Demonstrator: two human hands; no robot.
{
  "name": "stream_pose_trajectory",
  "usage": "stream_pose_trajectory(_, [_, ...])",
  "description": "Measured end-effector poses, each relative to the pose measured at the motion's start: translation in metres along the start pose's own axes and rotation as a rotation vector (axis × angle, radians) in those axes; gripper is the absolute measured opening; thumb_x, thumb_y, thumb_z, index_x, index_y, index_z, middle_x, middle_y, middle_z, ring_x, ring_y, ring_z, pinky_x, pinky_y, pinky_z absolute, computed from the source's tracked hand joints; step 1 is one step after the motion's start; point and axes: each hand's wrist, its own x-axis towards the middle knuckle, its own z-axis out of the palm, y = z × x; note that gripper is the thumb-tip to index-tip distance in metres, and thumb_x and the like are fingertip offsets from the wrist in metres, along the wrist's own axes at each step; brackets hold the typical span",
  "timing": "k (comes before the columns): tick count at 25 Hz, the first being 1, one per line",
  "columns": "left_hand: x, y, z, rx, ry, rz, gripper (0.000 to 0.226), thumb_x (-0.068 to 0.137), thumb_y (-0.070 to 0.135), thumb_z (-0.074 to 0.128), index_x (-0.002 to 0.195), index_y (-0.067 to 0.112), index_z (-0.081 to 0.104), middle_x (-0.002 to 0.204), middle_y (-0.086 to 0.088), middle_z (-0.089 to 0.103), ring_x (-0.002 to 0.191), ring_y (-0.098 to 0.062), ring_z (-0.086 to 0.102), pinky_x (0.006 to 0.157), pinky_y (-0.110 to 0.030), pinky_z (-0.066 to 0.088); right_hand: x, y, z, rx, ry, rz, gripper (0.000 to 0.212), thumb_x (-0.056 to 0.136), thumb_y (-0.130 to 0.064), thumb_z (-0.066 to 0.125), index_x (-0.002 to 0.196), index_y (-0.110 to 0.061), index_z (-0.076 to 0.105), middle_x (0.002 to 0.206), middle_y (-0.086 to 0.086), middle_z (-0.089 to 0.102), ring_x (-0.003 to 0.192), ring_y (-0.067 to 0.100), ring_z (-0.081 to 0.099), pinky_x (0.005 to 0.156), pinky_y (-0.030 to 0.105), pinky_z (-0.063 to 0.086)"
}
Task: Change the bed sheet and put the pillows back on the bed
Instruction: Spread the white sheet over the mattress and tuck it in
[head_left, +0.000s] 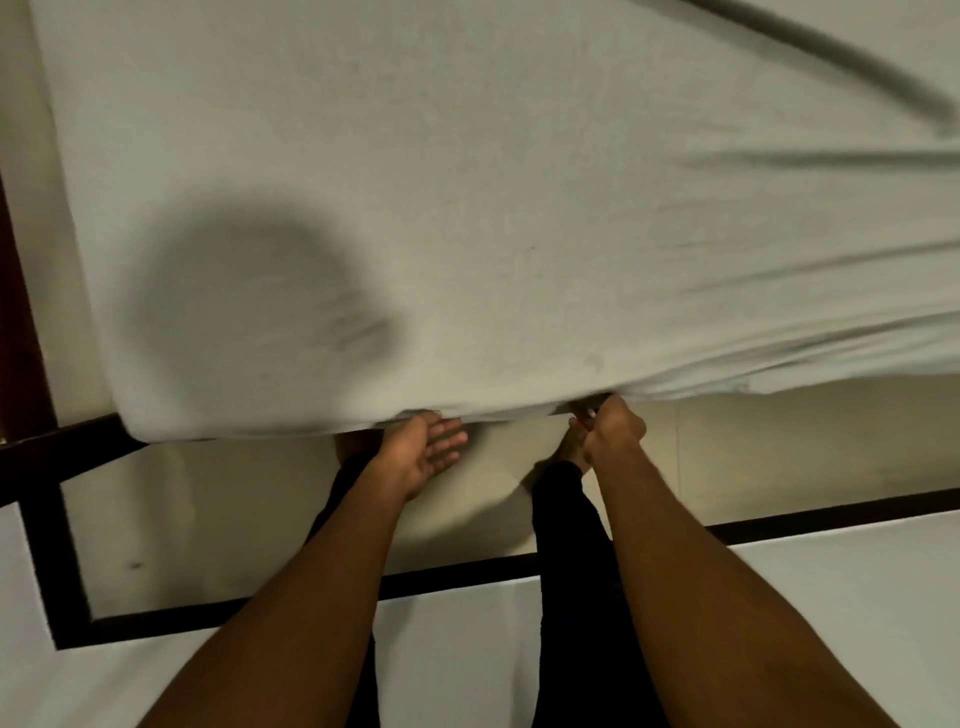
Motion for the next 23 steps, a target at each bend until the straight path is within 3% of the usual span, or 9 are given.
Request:
stream_pose_trajectory(2, [0.009,-0.015,0.056,0.029,-0.006,-0.008,0.025,0.111,0.018,0.038,0.104,0.017,0.062,0.137,-0.005,0.065,0.108,-0.023,0.066,0.076,-0.032,0.051,0.025,-0.025,-0.024,-0.086,0.002,0.015,0.012,0.089,0.0,0.068,0.078,-0.002,0.064,0.081,0.011,0.068,0.06,0.021,0.061,0.048,0.027,0.051])
stream_pose_trajectory(4, [0.024,-0.038,0.101,0.054,0.013,-0.037,0.023,0.111,0.018,0.038,0.115,0.016,0.061,0.14,-0.004,0.063,0.109,-0.021,0.065,0.074,-0.032,0.052,0.053,-0.017,-0.045,-0.267,-0.027,-0.055,0.011,0.085,-0.01,0.074,0.081,-0.003,0.067,0.073,0.009,0.068,0.054,0.02,0.06,0.047,0.021,0.05])
stream_pose_trajectory(7, [0.048,-0.069,0.16,0.05,0.08,-0.028,0.026,0.113,0.024,0.037,0.109,0.018,0.061,0.135,-0.003,0.063,0.102,-0.021,0.066,0.072,-0.031,0.05,0.149,0.028,-0.076,-0.522,-0.142,0.008,0.041,0.075,-0.042,0.073,0.102,-0.012,0.07,0.102,0.009,0.076,0.081,0.025,0.074,0.073,0.04,0.065])
stream_pose_trajectory(8, [0.053,-0.076,0.174,0.028,0.139,-0.013,0.027,0.112,0.027,0.038,0.103,0.02,0.062,0.13,-0.003,0.064,0.093,-0.02,0.067,0.071,-0.031,0.049,0.158,0.031,-0.086,-0.478,-0.179,0.078,0.038,0.074,-0.039,0.072,0.099,-0.01,0.071,0.101,0.011,0.077,0.08,0.026,0.075,0.075,0.042,0.065])
stream_pose_trajectory(10, [0.061,-0.085,0.193,-0.038,0.249,0.022,0.023,0.111,0.029,0.041,0.102,0.021,0.061,0.122,-0.003,0.066,0.084,-0.02,0.066,0.069,-0.033,0.048,0.131,0.001,-0.104,-0.326,-0.21,0.198,0.016,0.088,-0.022,0.067,0.092,-0.007,0.073,0.087,0.011,0.075,0.065,0.023,0.069,0.062,0.032,0.06])
stream_pose_trajectory(12, [0.062,-0.092,0.207,-0.128,0.222,0.024,0.027,0.11,0.026,0.041,0.126,0.018,0.06,0.119,-0.006,0.068,0.093,-0.025,0.068,0.074,-0.037,0.05,0.121,-0.038,-0.127,-0.188,-0.277,0.195,0.012,0.101,-0.014,0.06,0.1,-0.011,0.071,0.083,0.007,0.071,0.064,0.021,0.066,0.056,0.029,0.05])
stream_pose_trajectory(14, [0.057,-0.099,0.232,-0.173,0.123,-0.003,0.037,0.11,0.026,0.04,0.143,0.016,0.053,0.132,-0.011,0.066,0.101,-0.029,0.068,0.076,-0.04,0.052,0.132,-0.084,-0.155,-0.061,-0.278,0.149,0.014,0.103,-0.017,0.058,0.106,-0.015,0.071,0.091,0.006,0.073,0.078,0.024,0.07,0.062,0.029,0.049])
stream_pose_trajectory(18, [0.049,-0.109,0.303,-0.172,-0.024,-0.053,0.038,0.11,0.021,0.04,0.14,0.003,0.054,0.144,-0.015,0.061,0.098,-0.026,0.07,0.077,-0.039,0.054,0.165,-0.198,-0.19,0.094,-0.201,0.064,0.014,0.102,-0.027,0.06,0.106,-0.015,0.067,0.115,0.01,0.073,0.1,0.03,0.071,0.071,0.036,0.058])
stream_pose_trajectory(23, [0.047,-0.109,0.392,-0.218,-0.095,-0.076,0.025,0.106,-0.004,0.034,0.103,0.005,0.057,0.116,-0.017,0.068,0.107,-0.033,0.069,0.095,-0.045,0.053,0.209,-0.259,-0.203,0.143,-0.066,0.017,0.029,0.091,-0.019,0.081,0.107,-0.001,0.065,0.112,0.019,0.066,0.102,0.035,0.068,0.062,0.039,0.064])
